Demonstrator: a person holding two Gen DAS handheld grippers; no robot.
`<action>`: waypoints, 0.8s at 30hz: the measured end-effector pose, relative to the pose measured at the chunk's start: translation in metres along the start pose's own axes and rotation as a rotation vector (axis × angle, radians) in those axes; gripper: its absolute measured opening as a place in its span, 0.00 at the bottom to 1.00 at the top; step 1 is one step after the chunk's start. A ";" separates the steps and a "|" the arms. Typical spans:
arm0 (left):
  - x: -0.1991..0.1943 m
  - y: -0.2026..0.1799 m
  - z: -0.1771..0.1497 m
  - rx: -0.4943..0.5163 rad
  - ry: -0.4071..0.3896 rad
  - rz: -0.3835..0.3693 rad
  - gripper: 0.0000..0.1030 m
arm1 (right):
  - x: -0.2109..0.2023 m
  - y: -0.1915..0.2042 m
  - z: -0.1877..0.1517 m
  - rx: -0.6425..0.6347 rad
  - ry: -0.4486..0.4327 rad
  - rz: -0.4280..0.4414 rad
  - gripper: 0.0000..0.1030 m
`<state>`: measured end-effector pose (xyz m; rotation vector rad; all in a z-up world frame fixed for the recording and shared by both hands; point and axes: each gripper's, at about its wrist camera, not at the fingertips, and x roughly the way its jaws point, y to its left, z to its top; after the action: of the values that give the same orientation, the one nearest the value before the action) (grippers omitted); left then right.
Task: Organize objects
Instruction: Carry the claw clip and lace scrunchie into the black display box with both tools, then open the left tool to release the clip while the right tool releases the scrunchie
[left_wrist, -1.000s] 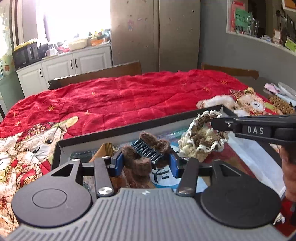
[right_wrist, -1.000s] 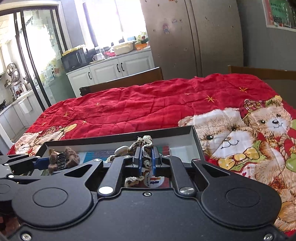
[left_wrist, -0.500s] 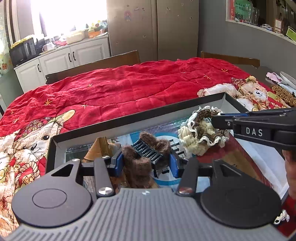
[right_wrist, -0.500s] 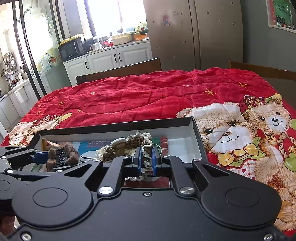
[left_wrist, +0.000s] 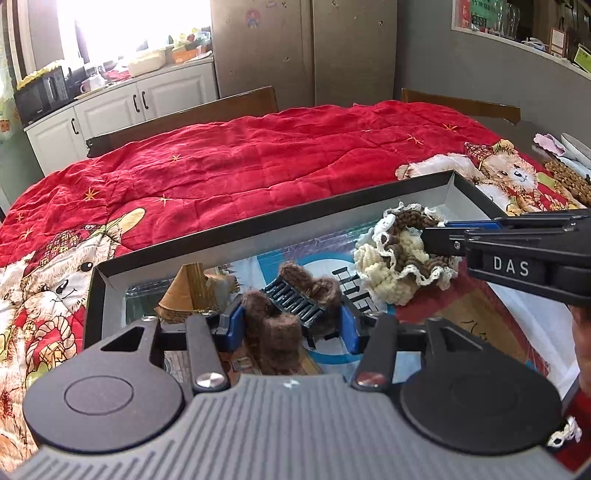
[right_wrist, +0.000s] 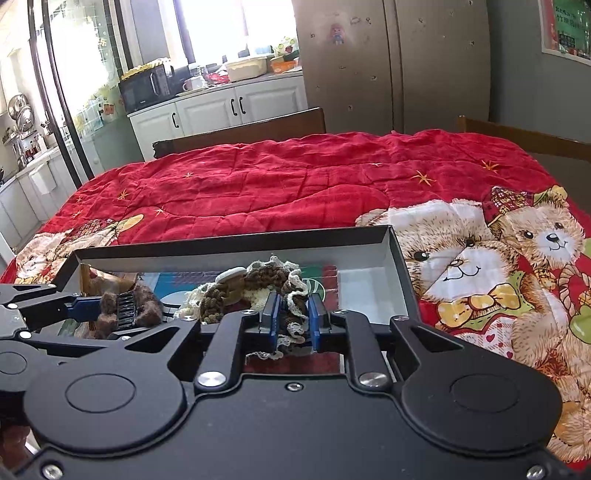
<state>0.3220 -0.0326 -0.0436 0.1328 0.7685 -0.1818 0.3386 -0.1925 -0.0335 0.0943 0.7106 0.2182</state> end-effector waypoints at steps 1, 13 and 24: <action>0.000 0.000 0.000 0.002 0.000 0.002 0.55 | 0.000 -0.001 0.000 0.007 0.002 0.001 0.17; -0.003 -0.002 -0.001 0.011 -0.020 0.013 0.67 | 0.000 -0.010 0.002 0.061 0.008 -0.001 0.39; -0.013 -0.002 -0.002 0.012 -0.074 0.028 0.74 | -0.008 -0.007 0.001 0.044 -0.027 0.006 0.43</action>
<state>0.3106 -0.0329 -0.0363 0.1473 0.6911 -0.1640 0.3341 -0.2012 -0.0290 0.1412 0.6882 0.2068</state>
